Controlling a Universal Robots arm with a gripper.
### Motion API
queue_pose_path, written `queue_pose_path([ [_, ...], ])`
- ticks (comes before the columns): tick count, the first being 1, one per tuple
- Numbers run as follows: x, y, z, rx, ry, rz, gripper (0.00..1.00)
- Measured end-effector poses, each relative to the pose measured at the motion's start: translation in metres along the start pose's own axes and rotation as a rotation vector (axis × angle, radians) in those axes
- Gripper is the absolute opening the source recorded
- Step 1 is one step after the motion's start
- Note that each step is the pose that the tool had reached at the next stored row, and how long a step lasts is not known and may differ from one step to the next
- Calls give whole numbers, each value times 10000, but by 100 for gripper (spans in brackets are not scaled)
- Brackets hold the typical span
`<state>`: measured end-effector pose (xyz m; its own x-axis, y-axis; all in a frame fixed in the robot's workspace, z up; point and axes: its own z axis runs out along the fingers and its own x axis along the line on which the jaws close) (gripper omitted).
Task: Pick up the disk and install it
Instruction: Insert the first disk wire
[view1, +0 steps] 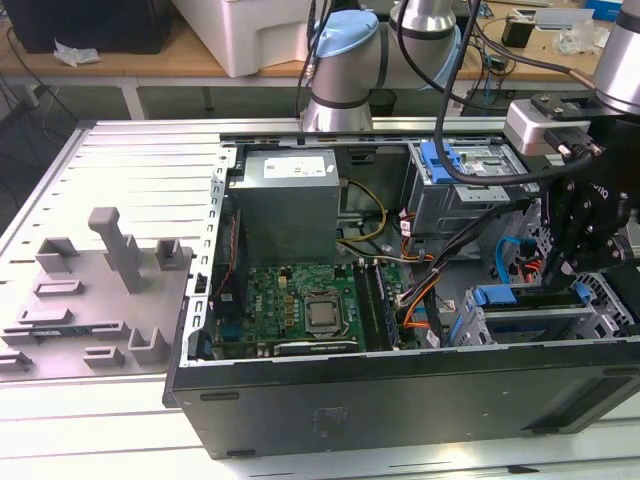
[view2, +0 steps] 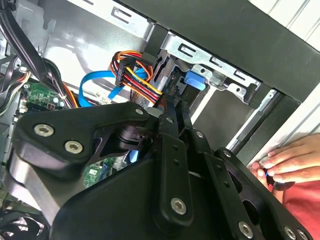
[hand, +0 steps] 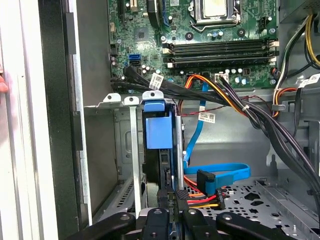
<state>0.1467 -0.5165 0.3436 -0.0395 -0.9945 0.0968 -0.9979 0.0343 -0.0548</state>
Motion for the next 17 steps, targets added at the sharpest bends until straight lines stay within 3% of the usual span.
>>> queue_pose_path([
  [17, 2, -1, 38, 6, -2, -49, 17],
])
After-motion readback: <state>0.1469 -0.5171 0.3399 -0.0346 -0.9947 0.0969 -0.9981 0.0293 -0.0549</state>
